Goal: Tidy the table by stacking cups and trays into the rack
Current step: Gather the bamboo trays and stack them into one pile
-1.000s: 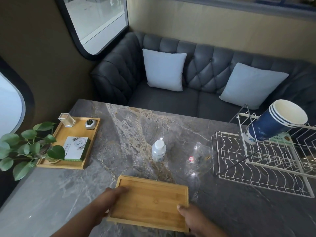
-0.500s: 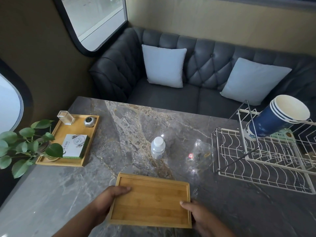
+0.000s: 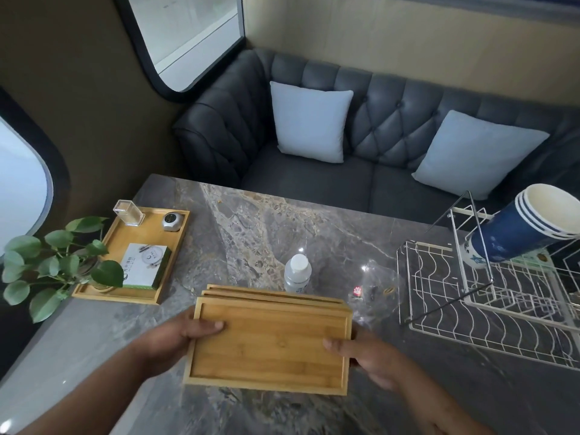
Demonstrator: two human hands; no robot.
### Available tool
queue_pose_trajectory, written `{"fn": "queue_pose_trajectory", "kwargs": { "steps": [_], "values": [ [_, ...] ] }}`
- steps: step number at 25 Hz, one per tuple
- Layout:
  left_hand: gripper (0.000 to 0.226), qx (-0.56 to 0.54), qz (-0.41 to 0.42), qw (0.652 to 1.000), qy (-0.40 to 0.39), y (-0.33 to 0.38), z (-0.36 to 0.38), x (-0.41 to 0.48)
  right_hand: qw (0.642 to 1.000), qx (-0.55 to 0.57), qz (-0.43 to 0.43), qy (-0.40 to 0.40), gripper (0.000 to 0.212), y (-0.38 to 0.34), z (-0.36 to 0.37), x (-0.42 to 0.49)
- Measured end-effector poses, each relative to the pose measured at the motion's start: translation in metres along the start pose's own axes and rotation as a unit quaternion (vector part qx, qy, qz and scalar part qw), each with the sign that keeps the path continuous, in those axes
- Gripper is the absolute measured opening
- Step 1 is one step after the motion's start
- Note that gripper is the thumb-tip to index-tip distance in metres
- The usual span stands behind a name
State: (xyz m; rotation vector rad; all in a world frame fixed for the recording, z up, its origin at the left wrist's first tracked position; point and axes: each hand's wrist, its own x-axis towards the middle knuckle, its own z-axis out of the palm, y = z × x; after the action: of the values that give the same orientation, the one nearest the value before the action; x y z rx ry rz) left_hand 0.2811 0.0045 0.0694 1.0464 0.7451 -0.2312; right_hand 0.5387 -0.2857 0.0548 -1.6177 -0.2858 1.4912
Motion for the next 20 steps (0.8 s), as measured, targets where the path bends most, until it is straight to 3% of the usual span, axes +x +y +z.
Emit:
{"fn": "queue_pose_trajectory", "kwargs": {
  "steps": [5,10,14,20],
  "values": [
    [0.087,0.2,0.017,0.98,-0.007,0.019,-0.014,-0.002,0.989,-0.138,-0.046,0.003,0.092,-0.016,-0.01,0.008],
    [0.097,0.405,0.105,0.904,0.09,-0.008,-0.012,0.005,0.953,-0.263,-0.124,0.081,0.095,0.003,-0.007,0.01],
    [0.09,0.488,0.156,0.848,0.134,-0.033,-0.014,0.008,0.919,-0.331,-0.163,0.141,0.097,0.022,0.003,0.011],
    [0.102,0.533,0.131,0.82,0.162,-0.058,-0.019,0.022,0.89,-0.4,-0.147,0.164,0.09,0.038,0.005,0.009]
  ]
}}
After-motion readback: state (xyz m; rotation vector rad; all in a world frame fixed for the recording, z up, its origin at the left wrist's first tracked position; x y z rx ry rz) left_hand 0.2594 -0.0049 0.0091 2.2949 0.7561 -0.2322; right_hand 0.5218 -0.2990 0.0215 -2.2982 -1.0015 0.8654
